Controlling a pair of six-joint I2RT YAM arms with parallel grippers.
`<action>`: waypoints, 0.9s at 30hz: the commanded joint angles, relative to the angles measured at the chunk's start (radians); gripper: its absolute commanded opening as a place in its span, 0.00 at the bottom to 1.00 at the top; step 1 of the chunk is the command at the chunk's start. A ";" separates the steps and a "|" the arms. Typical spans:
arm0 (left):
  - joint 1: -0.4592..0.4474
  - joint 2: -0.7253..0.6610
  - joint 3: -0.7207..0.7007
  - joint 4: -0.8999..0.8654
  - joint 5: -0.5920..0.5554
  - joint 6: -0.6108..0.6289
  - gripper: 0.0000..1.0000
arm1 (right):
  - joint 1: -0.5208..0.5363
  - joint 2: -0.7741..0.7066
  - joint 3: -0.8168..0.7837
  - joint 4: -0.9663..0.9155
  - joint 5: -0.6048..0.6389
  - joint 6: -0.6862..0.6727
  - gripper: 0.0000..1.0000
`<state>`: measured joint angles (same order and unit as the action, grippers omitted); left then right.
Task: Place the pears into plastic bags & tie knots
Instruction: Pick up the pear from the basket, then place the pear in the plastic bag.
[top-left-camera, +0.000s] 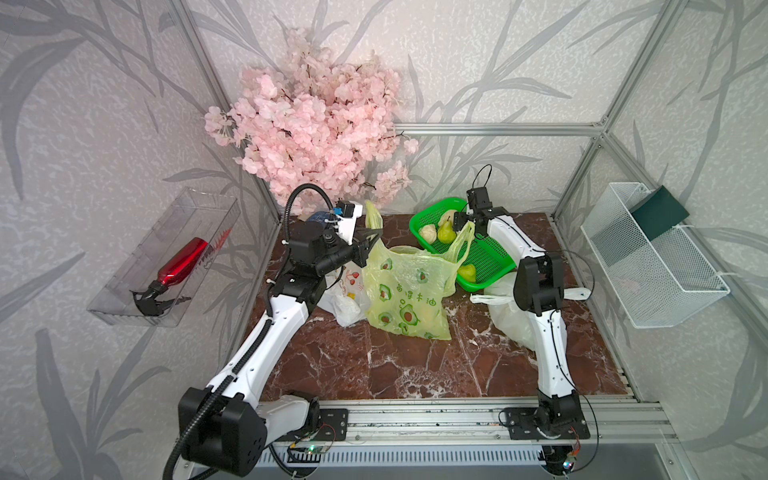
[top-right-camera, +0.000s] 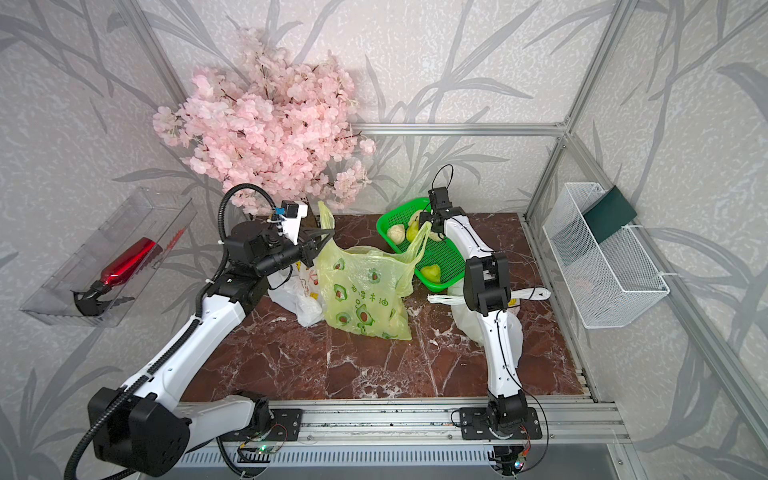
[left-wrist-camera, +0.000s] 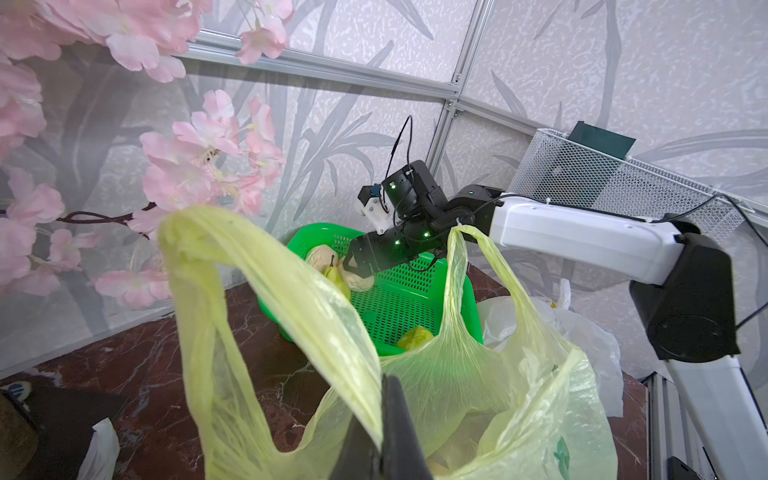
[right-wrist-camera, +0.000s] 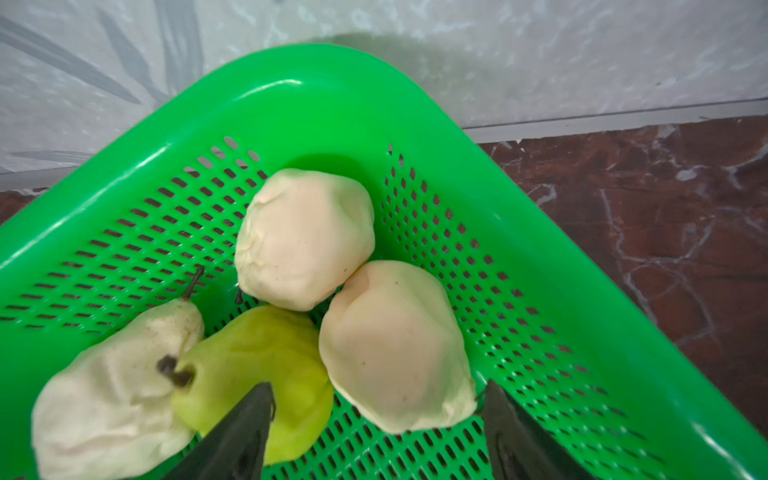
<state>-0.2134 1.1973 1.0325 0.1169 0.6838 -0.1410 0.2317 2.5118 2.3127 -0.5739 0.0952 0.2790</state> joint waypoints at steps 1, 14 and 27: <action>-0.001 -0.030 0.005 0.006 0.025 0.028 0.00 | 0.003 0.091 0.114 -0.105 0.036 -0.007 0.78; -0.001 -0.049 -0.018 -0.018 0.020 0.050 0.00 | 0.013 -0.080 0.010 -0.122 -0.002 -0.046 0.33; 0.006 -0.057 -0.026 -0.052 0.030 0.098 0.00 | 0.044 -0.768 -0.655 0.158 -0.184 0.099 0.29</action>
<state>-0.2131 1.1660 1.0122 0.0715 0.6933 -0.0769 0.2668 1.8603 1.7039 -0.4980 -0.0269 0.3187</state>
